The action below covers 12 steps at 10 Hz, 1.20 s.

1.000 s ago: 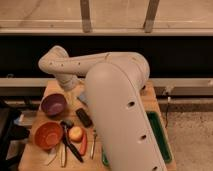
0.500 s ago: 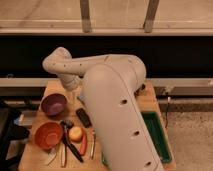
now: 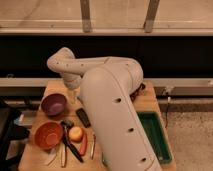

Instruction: Place sponge in metal cup

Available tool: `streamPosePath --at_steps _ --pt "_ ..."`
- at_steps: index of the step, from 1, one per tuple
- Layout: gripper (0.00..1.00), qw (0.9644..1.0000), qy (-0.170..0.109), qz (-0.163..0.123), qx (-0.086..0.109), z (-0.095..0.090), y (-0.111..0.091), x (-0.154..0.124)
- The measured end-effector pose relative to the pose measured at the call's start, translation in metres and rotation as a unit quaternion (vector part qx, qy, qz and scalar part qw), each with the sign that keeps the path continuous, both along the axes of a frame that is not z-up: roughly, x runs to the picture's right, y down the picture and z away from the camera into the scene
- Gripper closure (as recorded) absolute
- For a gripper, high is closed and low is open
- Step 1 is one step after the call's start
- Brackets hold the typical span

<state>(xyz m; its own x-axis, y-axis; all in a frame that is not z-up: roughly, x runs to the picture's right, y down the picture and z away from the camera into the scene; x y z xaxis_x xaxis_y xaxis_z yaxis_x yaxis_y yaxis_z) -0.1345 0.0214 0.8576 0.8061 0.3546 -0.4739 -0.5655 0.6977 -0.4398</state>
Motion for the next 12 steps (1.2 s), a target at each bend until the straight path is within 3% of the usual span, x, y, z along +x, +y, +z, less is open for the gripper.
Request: streamPosePath --at_steps 4,8,10,12 --pt "0.2 0.9986 -0.026 0.046 0.008 0.006 -0.002 0.006" --pt "0.2 0.9916 -0.084 0.087 0.046 -0.019 -0.016 -0.004" --pt "0.2 0.9891 -0.101 0.097 0.046 -0.019 -0.014 -0.012" --pt "0.2 0.9874 -0.103 0.11 0.048 -0.011 -0.011 -0.003"
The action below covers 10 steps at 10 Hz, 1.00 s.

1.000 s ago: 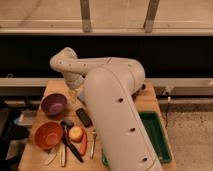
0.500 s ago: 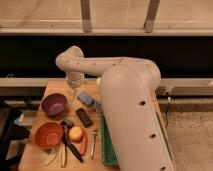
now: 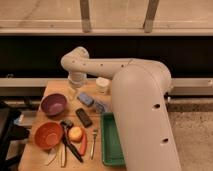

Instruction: Place sponge in metal cup

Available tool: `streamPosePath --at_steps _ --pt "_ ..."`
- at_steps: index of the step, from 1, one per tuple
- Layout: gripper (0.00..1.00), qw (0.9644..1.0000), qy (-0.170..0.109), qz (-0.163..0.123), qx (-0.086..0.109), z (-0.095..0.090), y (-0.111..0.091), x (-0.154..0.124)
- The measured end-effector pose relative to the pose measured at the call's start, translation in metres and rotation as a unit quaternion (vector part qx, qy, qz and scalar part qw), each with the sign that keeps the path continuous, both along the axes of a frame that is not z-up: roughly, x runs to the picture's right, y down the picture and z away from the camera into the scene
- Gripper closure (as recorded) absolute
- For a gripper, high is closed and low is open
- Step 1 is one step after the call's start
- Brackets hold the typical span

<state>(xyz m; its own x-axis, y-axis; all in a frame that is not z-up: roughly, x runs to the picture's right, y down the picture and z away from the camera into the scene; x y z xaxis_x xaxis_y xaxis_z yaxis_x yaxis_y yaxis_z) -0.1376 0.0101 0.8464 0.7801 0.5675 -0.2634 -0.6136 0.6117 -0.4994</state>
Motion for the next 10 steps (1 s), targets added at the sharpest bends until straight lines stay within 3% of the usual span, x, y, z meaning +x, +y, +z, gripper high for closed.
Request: streamPosePath --at_steps 4,7,10 --pt "0.2 0.9998 -0.008 0.014 -0.014 0.026 0.018 0.009" --pt "0.2 0.9994 -0.027 0.009 -0.021 0.041 0.024 -0.003" --pt "0.2 0.9995 -0.025 0.011 -0.016 0.058 0.023 -0.004"
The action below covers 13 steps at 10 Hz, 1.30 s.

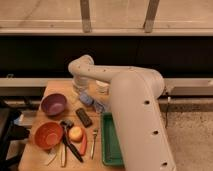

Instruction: Place sponge in metal cup

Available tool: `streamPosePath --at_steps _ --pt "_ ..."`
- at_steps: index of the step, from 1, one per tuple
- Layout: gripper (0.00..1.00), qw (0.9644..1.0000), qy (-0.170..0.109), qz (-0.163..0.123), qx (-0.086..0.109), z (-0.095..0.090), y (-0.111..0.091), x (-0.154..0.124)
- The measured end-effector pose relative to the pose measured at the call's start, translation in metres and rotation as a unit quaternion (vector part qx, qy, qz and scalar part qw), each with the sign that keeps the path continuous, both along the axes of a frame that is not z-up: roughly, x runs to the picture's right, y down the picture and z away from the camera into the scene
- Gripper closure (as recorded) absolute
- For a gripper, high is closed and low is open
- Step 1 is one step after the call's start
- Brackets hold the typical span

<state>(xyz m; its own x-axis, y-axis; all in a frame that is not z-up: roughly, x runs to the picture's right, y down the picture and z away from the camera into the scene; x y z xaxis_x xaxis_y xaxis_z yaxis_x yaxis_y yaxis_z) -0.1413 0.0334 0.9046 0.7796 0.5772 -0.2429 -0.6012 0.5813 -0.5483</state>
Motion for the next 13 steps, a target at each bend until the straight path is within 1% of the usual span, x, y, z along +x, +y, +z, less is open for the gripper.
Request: streamPosePath --at_steps 2,3,5,8,9,11,13 --pt "0.2 0.9999 0.012 0.004 0.004 0.014 0.003 0.006" --pt "0.2 0.9998 0.021 0.006 0.002 0.023 0.005 0.013" --pt "0.2 0.9995 0.031 0.002 -0.002 0.036 0.008 0.017" --pt "0.2 0.9995 0.031 0.006 -0.004 0.049 0.003 0.019" --pt "0.24 0.9996 0.028 0.007 -0.002 0.05 0.001 0.016" --pt "0.42 0.9997 0.022 0.006 0.002 0.051 0.0 0.007" --pt "0.63 0.9998 0.016 0.009 0.004 0.05 0.001 0.006"
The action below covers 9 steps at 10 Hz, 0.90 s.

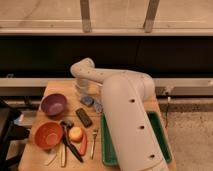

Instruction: Place sponge in metal cup

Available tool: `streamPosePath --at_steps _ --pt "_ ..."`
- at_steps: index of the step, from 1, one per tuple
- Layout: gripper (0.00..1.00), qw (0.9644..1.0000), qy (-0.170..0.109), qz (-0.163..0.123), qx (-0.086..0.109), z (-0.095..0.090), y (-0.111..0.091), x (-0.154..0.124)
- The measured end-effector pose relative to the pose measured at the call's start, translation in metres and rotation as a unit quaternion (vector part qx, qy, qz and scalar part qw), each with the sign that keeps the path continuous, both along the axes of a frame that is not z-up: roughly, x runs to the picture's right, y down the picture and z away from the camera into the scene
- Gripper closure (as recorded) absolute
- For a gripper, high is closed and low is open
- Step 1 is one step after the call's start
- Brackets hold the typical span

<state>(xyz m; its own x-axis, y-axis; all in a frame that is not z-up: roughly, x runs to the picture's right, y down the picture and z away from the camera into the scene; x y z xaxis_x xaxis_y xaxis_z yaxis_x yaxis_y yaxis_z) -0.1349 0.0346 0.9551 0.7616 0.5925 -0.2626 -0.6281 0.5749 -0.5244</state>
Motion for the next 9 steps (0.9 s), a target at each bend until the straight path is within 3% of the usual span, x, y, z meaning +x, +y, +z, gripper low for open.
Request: streamPosePath --at_steps 2,3,5,9 --pt "0.82 1.0 -0.005 0.002 -0.002 -0.002 0.005 0.0" --pt "0.87 1.0 -0.007 0.002 -0.003 -0.003 0.007 0.001" --pt "0.87 1.0 -0.004 -0.005 -0.005 -0.01 0.011 0.005" --pt "0.87 0.9997 0.002 0.007 0.023 -0.049 -0.007 0.025"
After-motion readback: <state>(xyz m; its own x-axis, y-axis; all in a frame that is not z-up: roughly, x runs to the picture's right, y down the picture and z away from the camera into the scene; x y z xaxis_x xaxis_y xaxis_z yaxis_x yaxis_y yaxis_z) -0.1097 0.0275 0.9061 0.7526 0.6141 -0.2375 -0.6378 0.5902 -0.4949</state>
